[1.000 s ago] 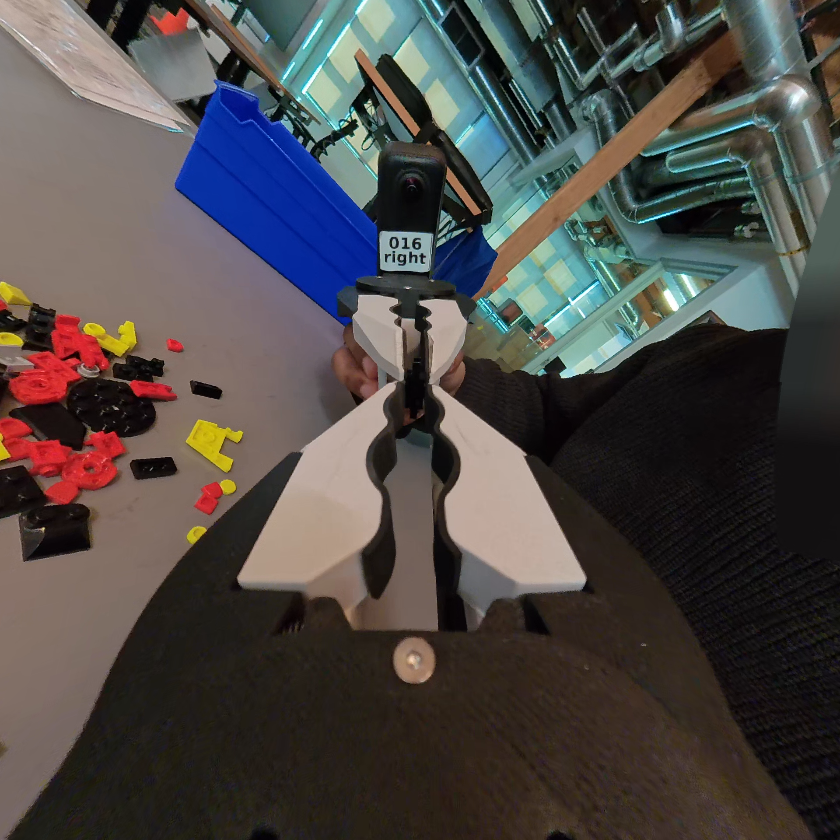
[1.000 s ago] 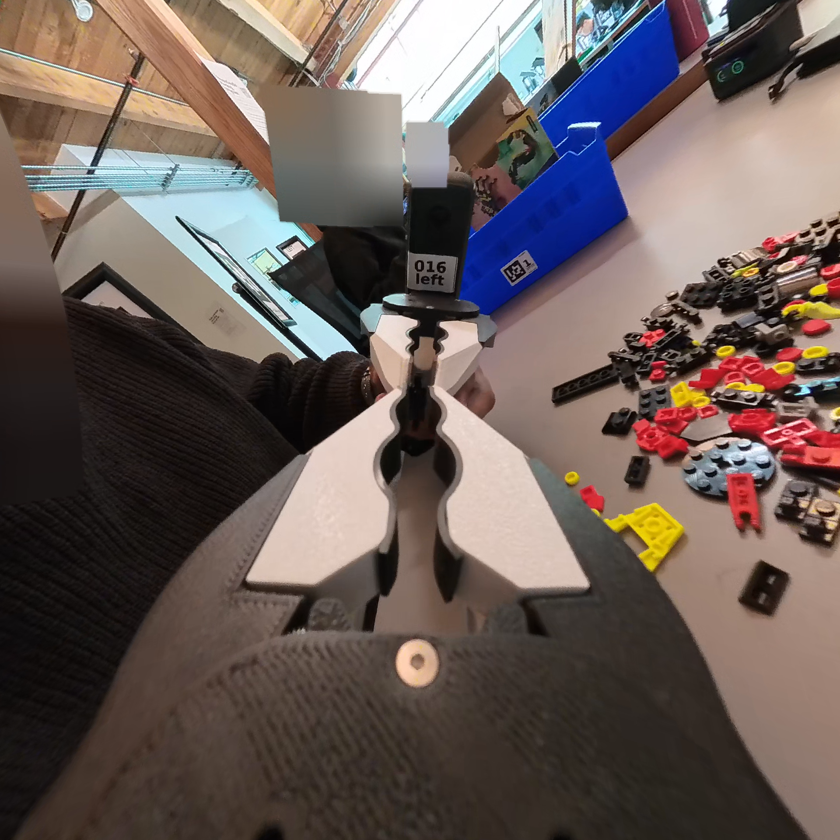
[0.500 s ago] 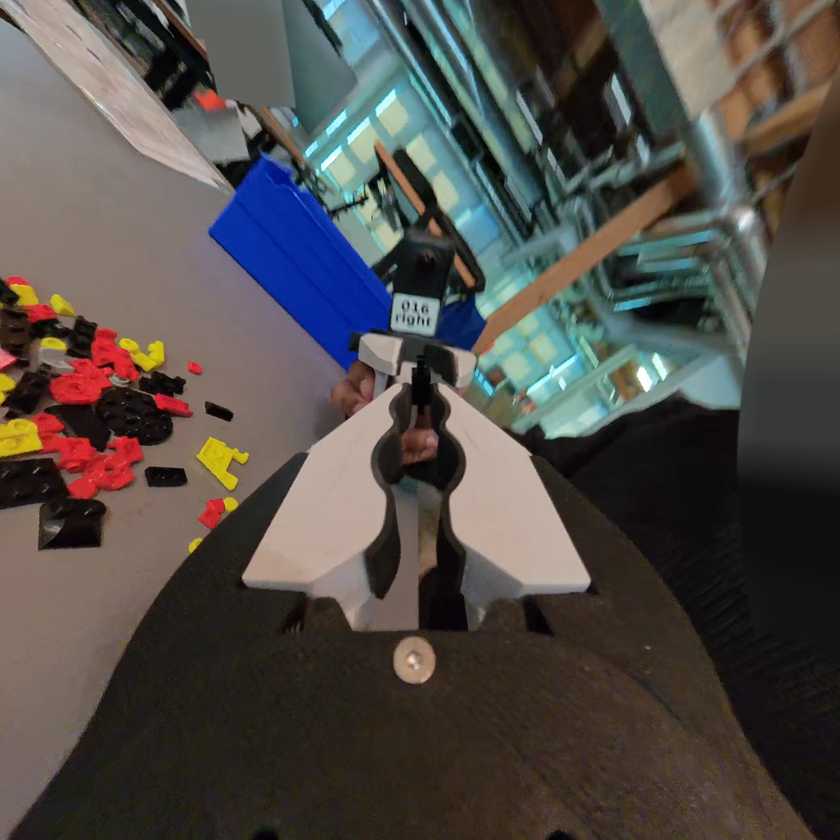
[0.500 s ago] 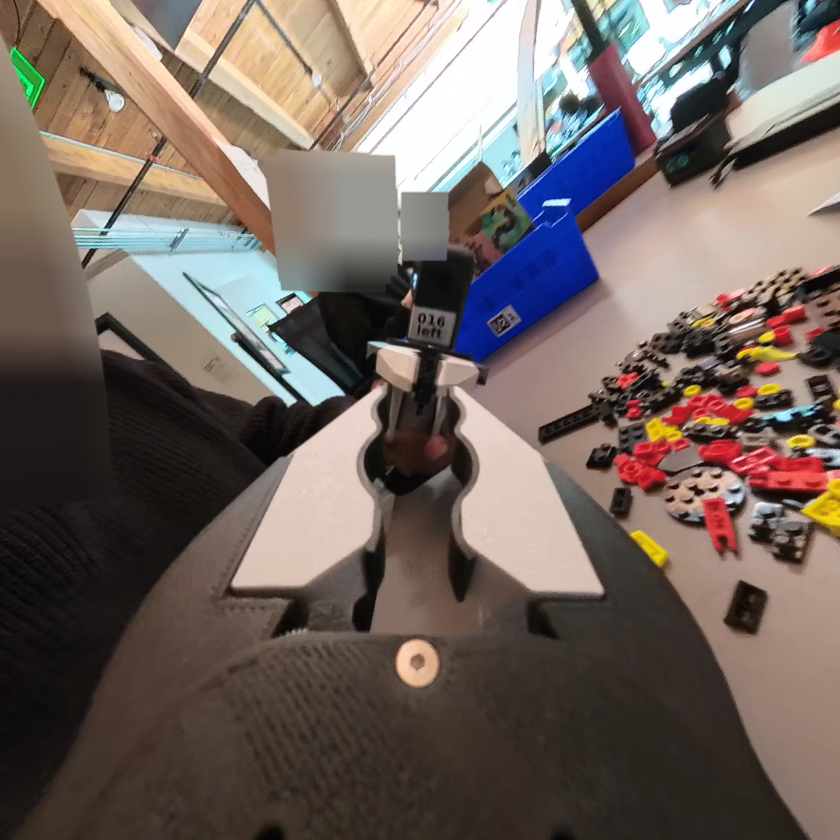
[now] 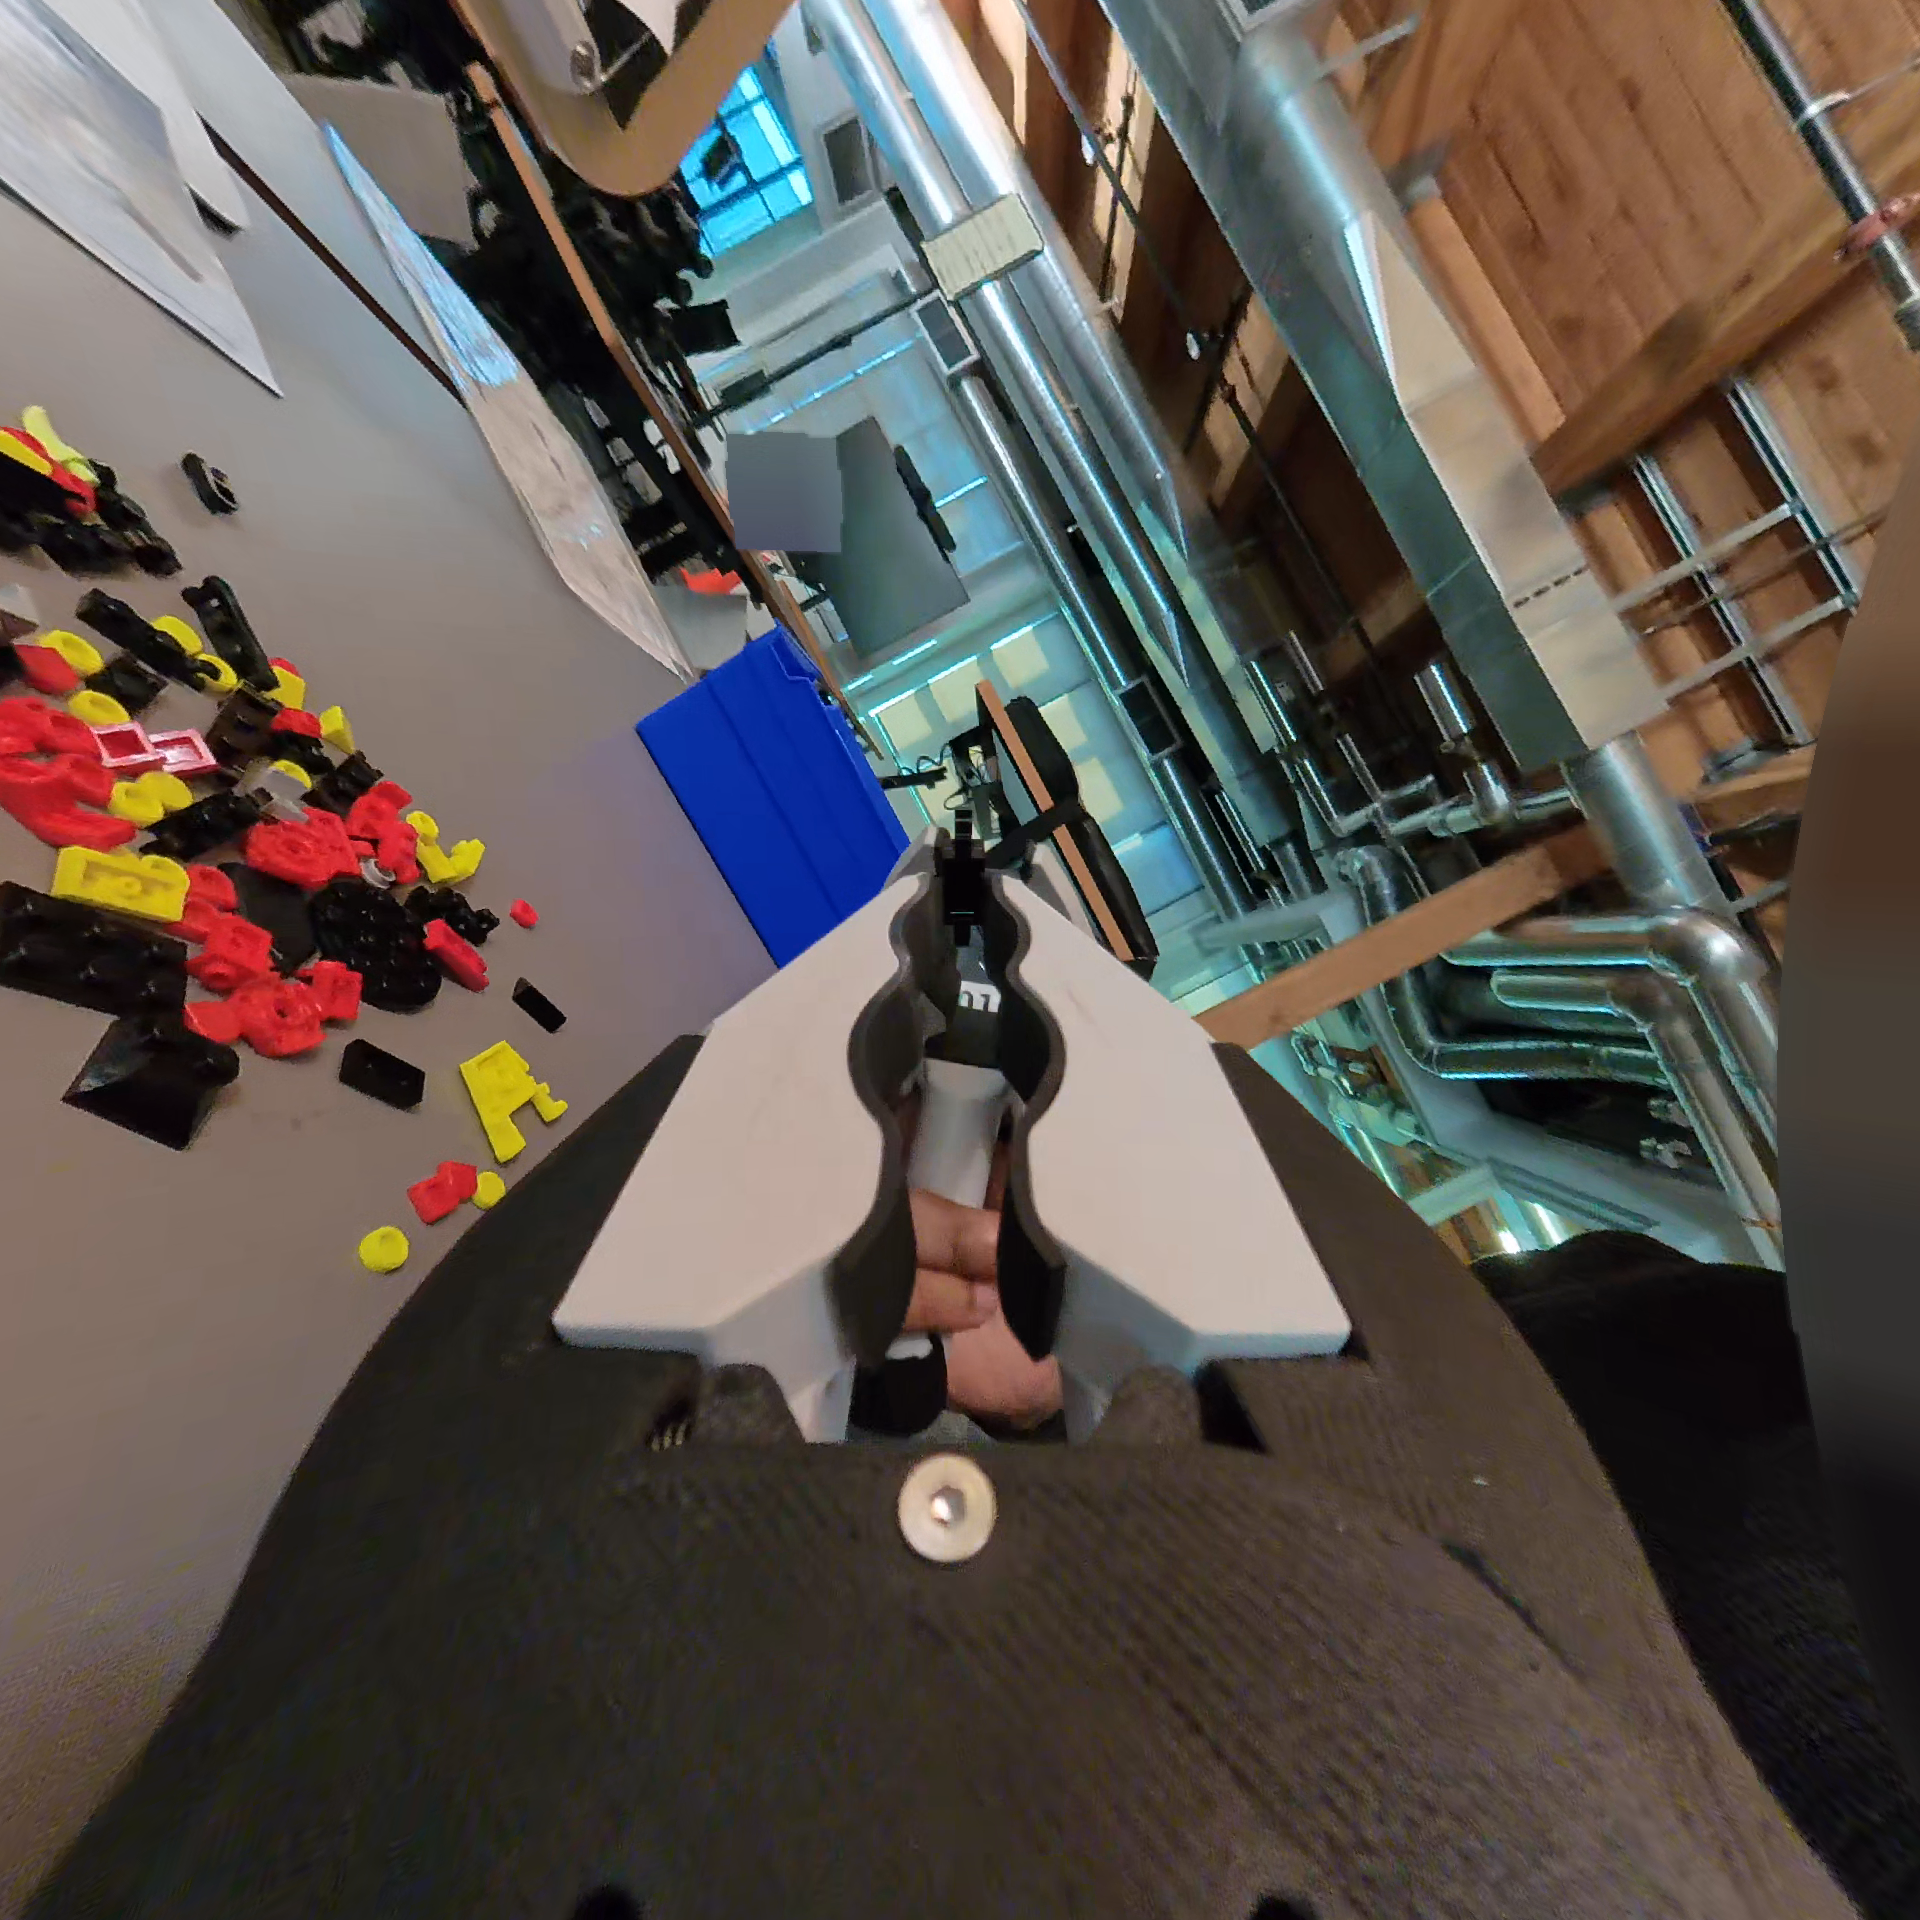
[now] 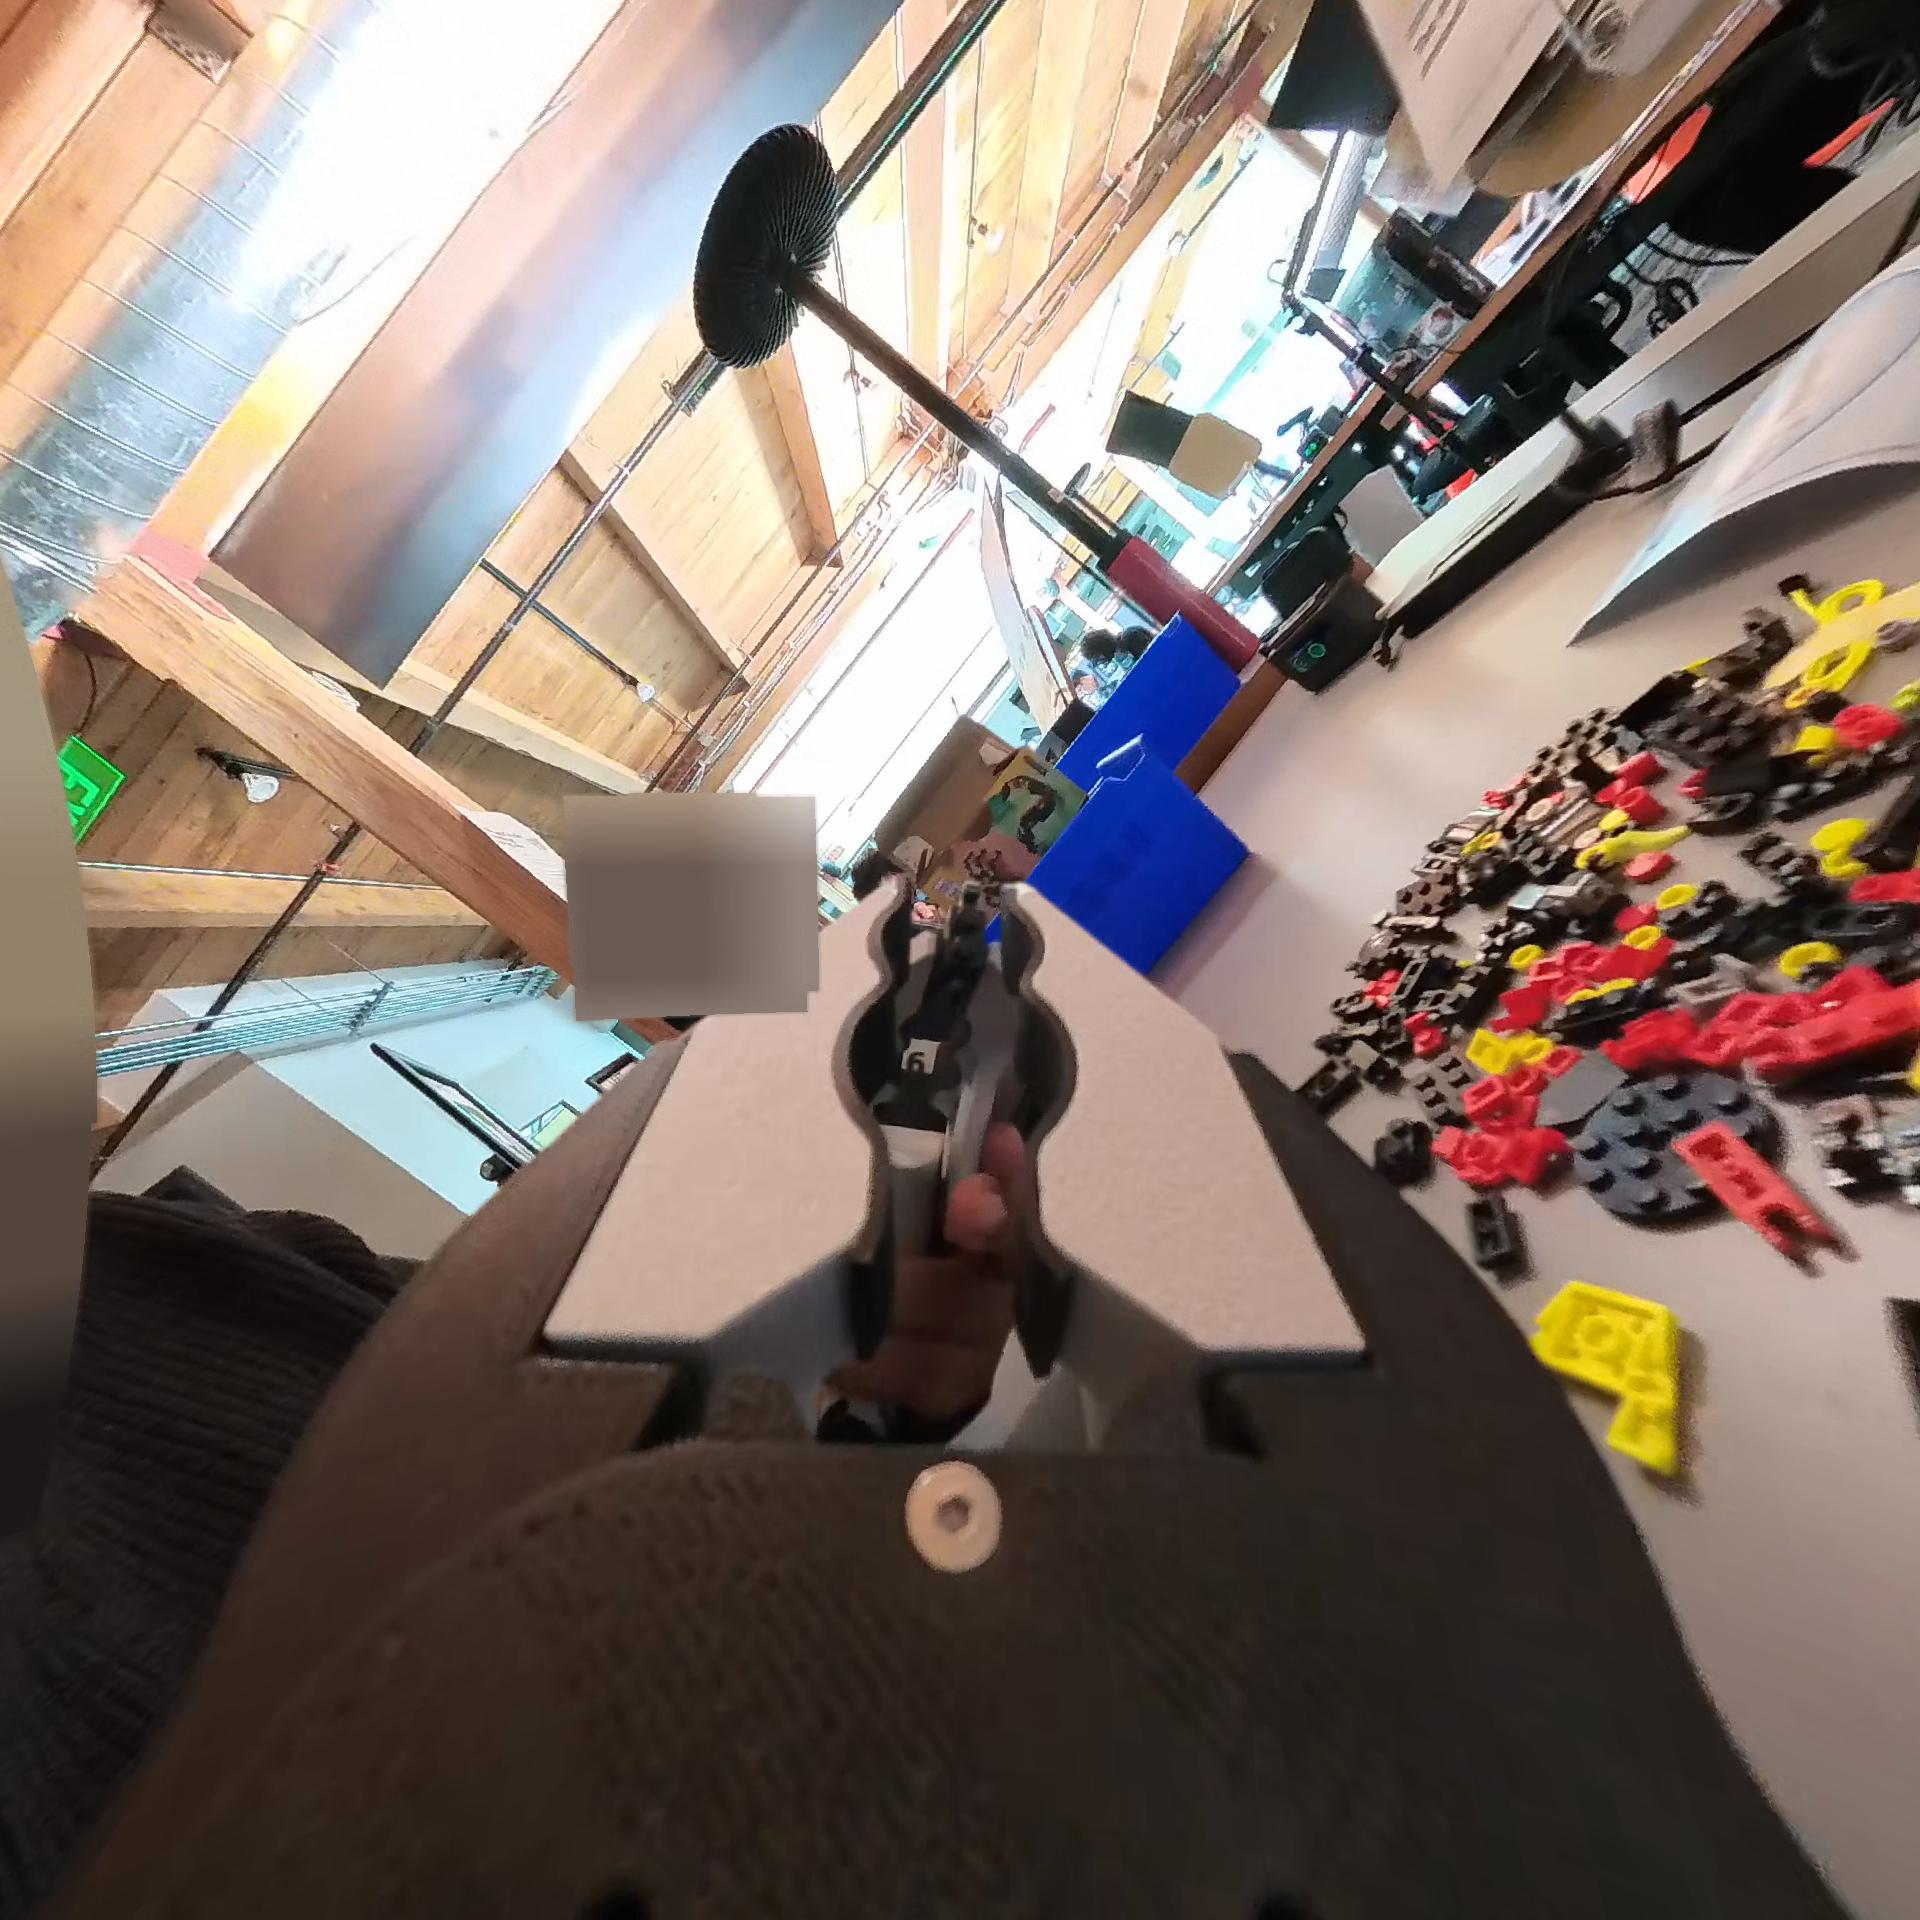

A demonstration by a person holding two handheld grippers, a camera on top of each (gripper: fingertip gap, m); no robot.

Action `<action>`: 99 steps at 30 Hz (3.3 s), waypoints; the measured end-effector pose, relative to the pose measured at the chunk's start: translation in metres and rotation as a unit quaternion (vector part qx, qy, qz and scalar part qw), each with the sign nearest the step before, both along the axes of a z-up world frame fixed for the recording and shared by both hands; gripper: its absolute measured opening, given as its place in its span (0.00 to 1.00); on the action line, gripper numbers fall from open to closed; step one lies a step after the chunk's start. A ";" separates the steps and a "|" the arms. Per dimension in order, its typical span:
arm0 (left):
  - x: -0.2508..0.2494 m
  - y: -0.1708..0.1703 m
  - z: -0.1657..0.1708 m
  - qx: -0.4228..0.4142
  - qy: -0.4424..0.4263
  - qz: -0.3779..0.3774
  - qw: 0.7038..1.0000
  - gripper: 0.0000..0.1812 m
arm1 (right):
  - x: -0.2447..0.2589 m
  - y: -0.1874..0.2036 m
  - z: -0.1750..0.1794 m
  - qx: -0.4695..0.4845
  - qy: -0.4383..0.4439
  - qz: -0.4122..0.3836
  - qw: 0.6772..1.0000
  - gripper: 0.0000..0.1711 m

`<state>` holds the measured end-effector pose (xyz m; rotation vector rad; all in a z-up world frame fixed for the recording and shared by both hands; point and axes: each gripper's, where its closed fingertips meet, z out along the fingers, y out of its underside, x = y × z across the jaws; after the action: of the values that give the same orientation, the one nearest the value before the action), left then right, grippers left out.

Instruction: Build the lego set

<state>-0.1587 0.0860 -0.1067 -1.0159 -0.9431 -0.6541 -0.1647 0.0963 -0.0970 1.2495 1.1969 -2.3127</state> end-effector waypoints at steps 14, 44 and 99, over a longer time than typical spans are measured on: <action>0.009 0.005 0.002 0.009 0.000 -0.009 1.000 0.02 | 0.005 -0.010 -0.001 -0.023 -0.013 0.008 1.000 0.02; 0.045 0.020 -0.022 -0.119 0.147 -0.209 0.959 0.04 | 0.026 -0.010 -0.014 0.096 -0.021 0.220 0.970 0.02; 0.034 0.019 -0.013 -0.101 0.141 -0.153 0.973 0.02 | 0.024 -0.014 -0.014 0.103 -0.015 0.194 0.975 0.02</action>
<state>-0.1245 0.1052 -0.1198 -1.4132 -0.6166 -0.6547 -0.1405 0.0823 -0.1109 0.9958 1.5449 -1.9204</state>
